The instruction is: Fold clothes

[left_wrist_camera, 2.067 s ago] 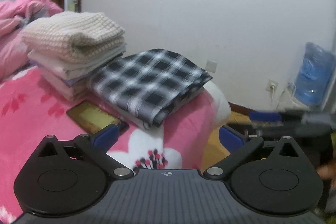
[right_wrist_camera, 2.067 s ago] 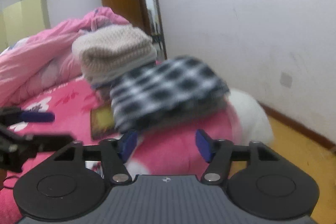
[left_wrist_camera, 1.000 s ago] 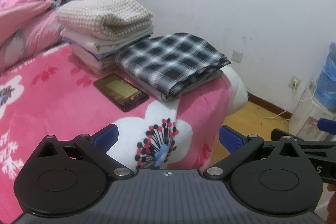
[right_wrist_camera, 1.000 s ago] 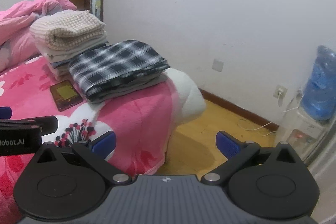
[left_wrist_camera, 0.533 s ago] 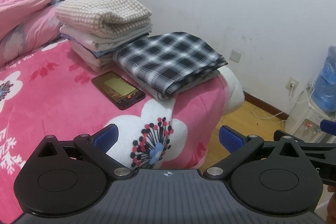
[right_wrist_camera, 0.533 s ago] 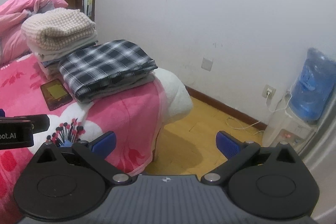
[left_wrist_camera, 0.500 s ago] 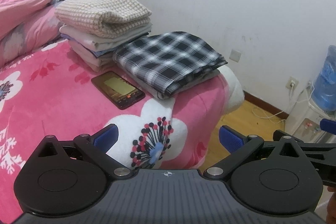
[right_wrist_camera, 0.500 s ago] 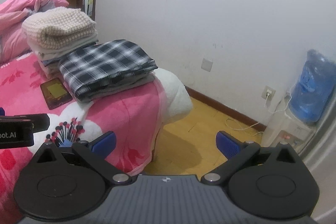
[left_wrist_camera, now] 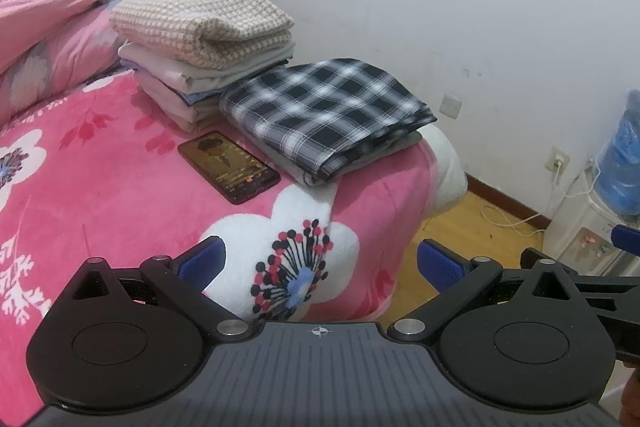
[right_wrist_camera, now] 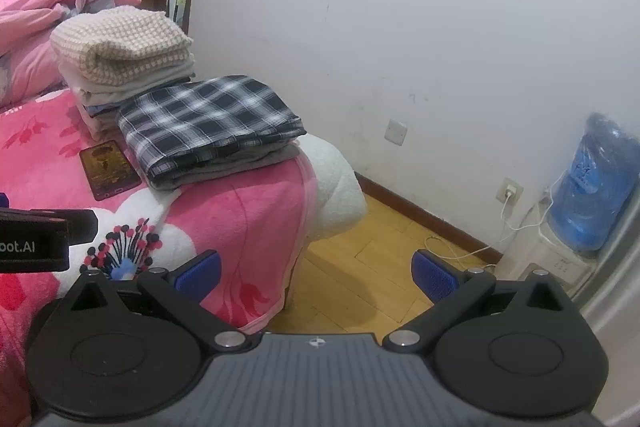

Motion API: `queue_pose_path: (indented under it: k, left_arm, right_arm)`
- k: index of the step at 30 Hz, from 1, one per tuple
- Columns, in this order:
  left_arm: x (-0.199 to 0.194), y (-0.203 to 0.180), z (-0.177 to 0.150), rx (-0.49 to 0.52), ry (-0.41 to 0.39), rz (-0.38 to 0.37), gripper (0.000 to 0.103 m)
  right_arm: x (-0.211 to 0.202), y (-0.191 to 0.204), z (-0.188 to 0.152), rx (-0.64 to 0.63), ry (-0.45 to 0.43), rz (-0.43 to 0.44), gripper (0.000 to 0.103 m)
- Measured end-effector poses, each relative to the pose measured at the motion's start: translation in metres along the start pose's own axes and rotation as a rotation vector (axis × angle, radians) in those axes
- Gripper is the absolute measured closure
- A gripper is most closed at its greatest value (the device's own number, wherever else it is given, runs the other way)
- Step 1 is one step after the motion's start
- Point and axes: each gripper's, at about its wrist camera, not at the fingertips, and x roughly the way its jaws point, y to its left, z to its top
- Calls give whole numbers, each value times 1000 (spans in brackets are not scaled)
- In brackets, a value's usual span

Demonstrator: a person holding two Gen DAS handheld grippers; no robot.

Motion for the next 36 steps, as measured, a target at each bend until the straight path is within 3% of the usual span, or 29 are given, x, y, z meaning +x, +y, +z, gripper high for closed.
queue_pose_path:
  k: [36]
  left_arm:
    - [-3,-1,-2,-3,-4,-5,0]
  right_arm:
    - [-3,-1,0,10,3,7,0]
